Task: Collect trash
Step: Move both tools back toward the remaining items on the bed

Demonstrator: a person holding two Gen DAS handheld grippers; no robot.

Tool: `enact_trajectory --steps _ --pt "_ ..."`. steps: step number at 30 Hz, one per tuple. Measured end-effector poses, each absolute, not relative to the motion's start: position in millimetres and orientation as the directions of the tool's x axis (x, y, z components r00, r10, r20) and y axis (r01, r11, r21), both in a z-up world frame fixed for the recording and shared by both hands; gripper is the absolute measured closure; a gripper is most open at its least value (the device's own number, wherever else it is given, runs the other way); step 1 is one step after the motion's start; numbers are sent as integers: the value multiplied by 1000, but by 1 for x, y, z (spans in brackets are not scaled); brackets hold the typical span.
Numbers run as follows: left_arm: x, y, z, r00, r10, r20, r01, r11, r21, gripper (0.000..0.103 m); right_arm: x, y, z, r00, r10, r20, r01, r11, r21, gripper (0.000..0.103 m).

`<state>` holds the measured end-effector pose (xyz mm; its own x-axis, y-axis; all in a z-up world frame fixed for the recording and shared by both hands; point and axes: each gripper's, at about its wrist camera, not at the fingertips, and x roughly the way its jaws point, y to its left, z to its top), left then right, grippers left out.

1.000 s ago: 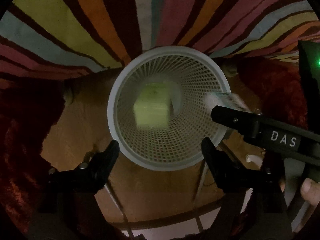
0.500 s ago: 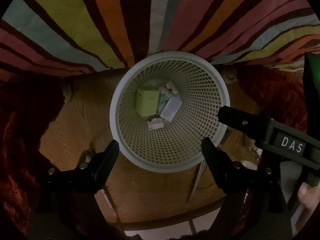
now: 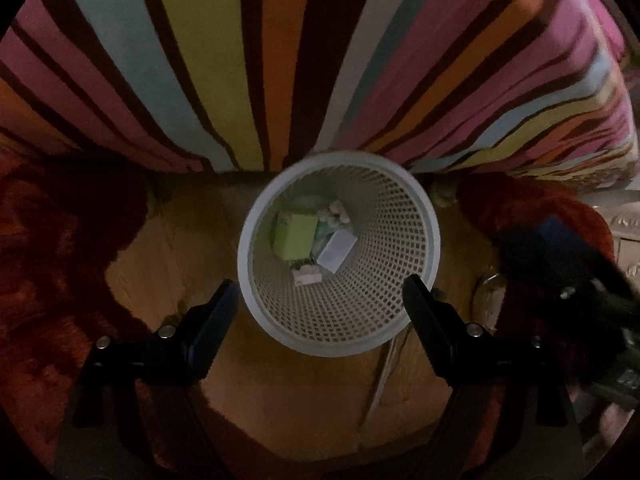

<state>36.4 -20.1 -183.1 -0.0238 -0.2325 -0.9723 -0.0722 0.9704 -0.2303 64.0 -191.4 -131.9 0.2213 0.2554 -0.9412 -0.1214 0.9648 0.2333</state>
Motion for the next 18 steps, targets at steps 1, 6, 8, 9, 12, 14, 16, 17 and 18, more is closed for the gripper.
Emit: enact_trajectory --steps 1,6,8,9,12,14,16,17,18 --pt "36 -20 -176 -2 -223 -975 -56 973 -222 21 62 -190 -121 264 249 -932 -140 966 219 8" --pt "36 -20 -133 149 -170 -974 33 985 -167 21 65 -193 -85 415 231 -880 -163 971 178 8" --pt "37 -17 -119 199 -167 -966 40 986 -162 21 68 -195 -72 467 228 -854 -158 972 173 8" --pt "38 -15 -113 222 -165 -961 39 986 -160 21 70 -197 -68 488 227 -843 -157 973 171 8" --pt "46 -5 -89 303 -175 -937 22 984 -176 21 76 -200 -52 549 215 -807 -155 976 155 8" --pt "51 -1 -76 342 -180 -922 8 982 -189 21 80 -202 -46 588 207 -782 -160 977 138 8" --pt "58 6 -62 383 -192 -904 -8 977 -211 21 85 -202 -35 619 206 -758 -167 977 129 8" --pt "63 9 -55 399 -199 -895 -18 974 -225 21 89 -201 -32 632 205 -747 -170 978 124 8" --pt "68 12 -50 410 -205 -889 -25 972 -235 21 93 -200 -28 644 201 -738 -174 978 115 8"
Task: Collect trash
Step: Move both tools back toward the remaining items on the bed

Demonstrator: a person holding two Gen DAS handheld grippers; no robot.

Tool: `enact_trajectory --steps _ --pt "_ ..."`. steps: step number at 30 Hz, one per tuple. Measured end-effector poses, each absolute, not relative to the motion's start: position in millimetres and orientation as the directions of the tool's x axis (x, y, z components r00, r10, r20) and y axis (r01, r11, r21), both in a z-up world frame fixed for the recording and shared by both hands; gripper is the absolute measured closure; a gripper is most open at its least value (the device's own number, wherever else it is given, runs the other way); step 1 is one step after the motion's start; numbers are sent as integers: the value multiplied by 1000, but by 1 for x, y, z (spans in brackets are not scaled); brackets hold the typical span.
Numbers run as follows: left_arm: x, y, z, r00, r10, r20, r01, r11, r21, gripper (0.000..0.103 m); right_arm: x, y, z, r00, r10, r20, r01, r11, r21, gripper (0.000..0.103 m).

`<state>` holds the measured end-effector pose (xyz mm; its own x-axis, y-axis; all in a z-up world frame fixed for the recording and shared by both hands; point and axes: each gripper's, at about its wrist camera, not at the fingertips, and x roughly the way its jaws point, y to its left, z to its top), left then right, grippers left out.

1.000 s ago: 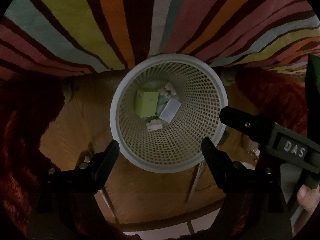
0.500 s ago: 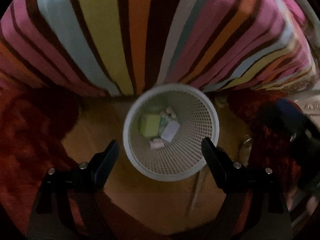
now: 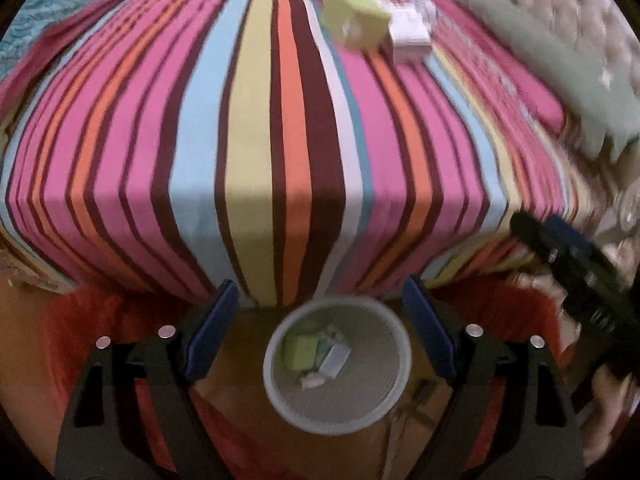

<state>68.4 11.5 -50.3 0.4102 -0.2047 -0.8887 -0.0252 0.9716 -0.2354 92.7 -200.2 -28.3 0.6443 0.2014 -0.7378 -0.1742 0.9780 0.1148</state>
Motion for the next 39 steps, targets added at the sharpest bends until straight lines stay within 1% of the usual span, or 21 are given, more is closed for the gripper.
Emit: enact_trajectory --steps 6,13,25,39 --pt "108 18 -20 484 -196 -853 -70 963 -262 21 112 -188 -16 681 199 -704 -199 976 83 8" --pt "150 18 -8 506 -231 -831 -110 938 -328 21 131 -177 -8 711 194 -676 -232 972 35 8" --pt "217 16 -1 519 -242 -820 -130 925 -356 21 172 -179 -9 725 189 -663 -235 972 20 8" --pt "291 2 -8 488 -255 -835 -141 921 -364 21 215 -162 -16 716 196 -670 -273 962 -10 8"
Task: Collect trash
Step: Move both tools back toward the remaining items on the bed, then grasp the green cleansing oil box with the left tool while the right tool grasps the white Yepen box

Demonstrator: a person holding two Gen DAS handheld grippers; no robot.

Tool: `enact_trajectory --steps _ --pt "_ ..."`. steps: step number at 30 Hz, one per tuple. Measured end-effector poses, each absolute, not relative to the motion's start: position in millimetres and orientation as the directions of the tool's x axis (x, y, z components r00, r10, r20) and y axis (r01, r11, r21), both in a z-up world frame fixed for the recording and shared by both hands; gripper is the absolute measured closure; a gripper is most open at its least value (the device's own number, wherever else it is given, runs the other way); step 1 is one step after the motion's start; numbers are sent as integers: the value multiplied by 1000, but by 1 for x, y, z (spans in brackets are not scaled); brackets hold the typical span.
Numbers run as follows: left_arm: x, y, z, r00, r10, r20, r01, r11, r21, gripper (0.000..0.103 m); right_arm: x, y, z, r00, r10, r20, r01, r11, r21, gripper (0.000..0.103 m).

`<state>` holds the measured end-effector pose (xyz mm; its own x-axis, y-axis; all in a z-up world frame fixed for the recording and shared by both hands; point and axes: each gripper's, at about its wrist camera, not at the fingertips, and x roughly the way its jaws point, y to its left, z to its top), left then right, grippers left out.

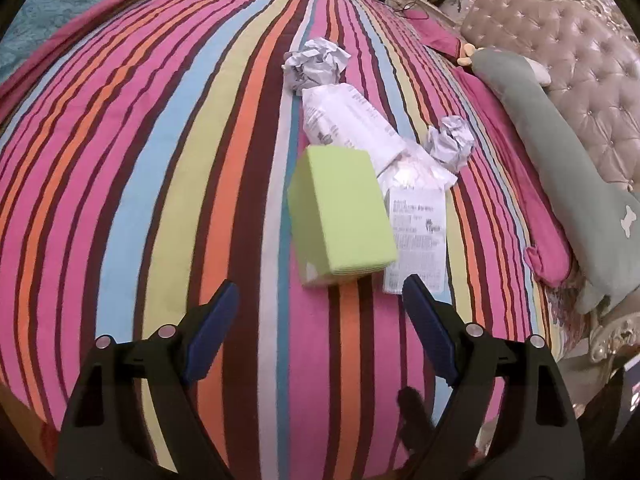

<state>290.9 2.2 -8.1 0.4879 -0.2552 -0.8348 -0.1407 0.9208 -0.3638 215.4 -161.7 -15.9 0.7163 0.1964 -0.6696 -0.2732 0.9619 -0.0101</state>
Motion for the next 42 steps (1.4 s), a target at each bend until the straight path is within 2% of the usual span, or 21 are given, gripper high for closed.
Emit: enact_trajectory --steps 19,31,34,35,42 --pt "346 -11 -31 417 -221 -881 -155 938 -309 21 245 -154 -31 694 185 -696 -274 962 -17 8" --pt "362 -7 -38 409 -205 -889 -144 948 -284 21 263 -124 -37 738 81 -670 -268 946 -182 9" --pt "363 -6 -38 412 -222 -884 -127 946 -297 34 267 -118 -39 748 64 -661 -271 938 -216 9" --pt "363 -6 -37 412 -241 -879 -117 942 -314 41 267 -116 -39 753 60 -656 -272 935 -227 9" --pt "368 0 -38 407 -267 -874 -118 933 -340 43 271 -112 -38 765 83 -638 -305 920 -247 9"
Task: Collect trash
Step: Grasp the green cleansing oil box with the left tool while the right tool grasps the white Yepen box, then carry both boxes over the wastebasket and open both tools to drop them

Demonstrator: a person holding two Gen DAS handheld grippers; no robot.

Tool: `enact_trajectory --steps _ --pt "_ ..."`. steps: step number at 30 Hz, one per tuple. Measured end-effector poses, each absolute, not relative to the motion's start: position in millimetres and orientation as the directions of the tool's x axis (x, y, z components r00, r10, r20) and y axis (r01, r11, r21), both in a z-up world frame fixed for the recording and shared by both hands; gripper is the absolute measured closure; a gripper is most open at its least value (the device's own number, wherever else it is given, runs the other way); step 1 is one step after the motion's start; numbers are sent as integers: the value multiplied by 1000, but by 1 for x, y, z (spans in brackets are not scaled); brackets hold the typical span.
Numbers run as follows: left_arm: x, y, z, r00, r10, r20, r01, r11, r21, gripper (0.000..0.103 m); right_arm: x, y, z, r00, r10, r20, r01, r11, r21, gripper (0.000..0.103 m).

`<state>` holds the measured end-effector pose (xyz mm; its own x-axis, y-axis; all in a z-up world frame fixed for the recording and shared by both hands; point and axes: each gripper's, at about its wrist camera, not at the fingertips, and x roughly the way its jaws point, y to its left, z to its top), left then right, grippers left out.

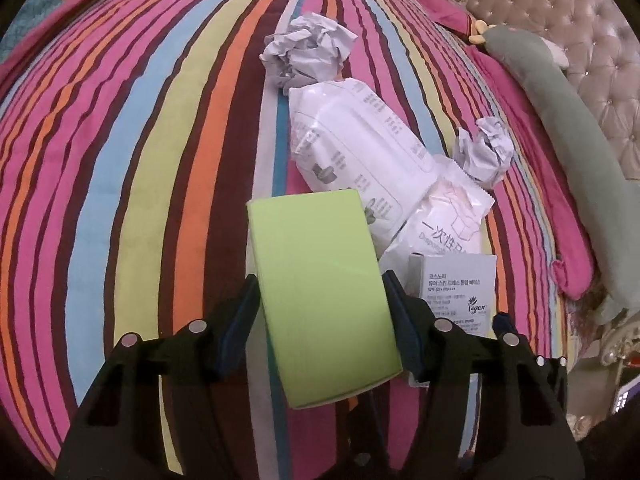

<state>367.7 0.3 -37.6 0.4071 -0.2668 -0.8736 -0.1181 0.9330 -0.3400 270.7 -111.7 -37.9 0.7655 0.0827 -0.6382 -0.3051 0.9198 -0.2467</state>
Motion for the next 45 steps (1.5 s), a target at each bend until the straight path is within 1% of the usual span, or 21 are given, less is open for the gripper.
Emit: enact_trajectory --steps 1,2,4,6,7,8,15,23,26,31,39,45 --pt "368 3 -38 406 -279 -870 -122 927 -354 43 273 -113 -38 759 90 -645 -310 921 -236 13" --pt "368 5 -37 407 -283 -868 -124 925 -360 43 274 -115 -39 751 96 -653 -314 923 -225 21" --pt "368 10 -36 408 -293 -865 -128 920 -371 45 276 -121 -41 741 99 -664 -305 931 -202 27" --pt "368 14 -35 410 -296 -863 -130 917 -377 47 279 -126 -43 726 107 -680 -301 937 -174 37" --pt "367 16 -35 411 -296 -862 -129 917 -376 48 282 -130 -44 712 125 -691 -306 941 -144 48" --pt "367 16 -35 411 -296 -862 -126 918 -376 48 285 -133 -44 699 144 -700 -310 944 -115 54" --pt "356 19 -30 426 -299 -854 -108 920 -376 50 279 -148 -29 686 219 -694 -295 956 10 56" --pt "326 15 -22 447 -263 -855 -40 949 -313 52 269 -167 -18 648 276 -710 -238 959 156 57" --pt "320 15 -22 456 -257 -852 -41 950 -309 52 259 -173 -19 636 282 -719 -223 958 178 58" --pt "308 21 -22 478 -272 -835 -75 935 -348 53 241 -186 -19 628 293 -721 -193 956 220 58" --pt "273 14 0 527 -280 -803 -28 938 -346 52 219 -202 -14 634 320 -703 -171 946 276 58" --pt "232 9 16 560 -289 -777 26 943 -332 52 194 -209 -8 640 324 -697 -171 944 281 58"
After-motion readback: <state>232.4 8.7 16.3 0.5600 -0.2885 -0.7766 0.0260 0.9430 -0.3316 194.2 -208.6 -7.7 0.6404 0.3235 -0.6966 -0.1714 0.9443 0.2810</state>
